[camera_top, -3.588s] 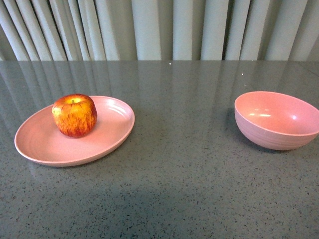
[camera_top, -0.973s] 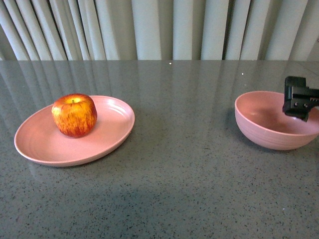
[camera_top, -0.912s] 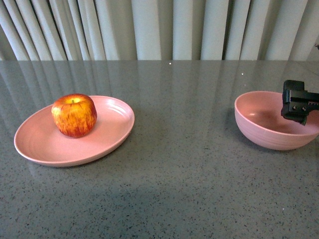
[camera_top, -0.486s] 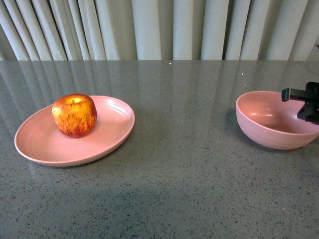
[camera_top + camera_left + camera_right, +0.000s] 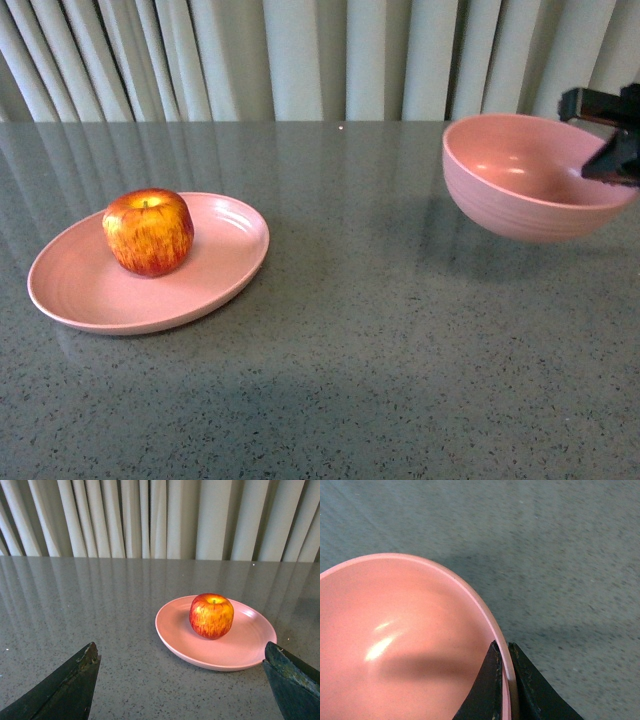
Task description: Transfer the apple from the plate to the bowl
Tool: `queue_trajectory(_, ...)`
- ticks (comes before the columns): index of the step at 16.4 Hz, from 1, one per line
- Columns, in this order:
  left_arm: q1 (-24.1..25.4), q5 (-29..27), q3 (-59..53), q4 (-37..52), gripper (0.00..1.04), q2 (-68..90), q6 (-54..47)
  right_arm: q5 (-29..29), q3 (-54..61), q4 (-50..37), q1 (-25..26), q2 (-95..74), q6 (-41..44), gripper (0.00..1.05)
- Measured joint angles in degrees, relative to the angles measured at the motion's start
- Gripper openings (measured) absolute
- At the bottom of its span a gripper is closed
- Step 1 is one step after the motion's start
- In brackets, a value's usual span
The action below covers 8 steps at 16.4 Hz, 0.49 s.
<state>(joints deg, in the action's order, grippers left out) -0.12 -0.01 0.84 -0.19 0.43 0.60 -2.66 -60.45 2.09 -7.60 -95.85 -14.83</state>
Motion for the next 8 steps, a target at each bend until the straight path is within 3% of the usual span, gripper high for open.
queue_trajectory(8,0.0,0.0,0.0,-0.02,0.98,0.0,0.02,1.62,-6.01,1.81,-11.54,-8.22,-0.39,0.03)
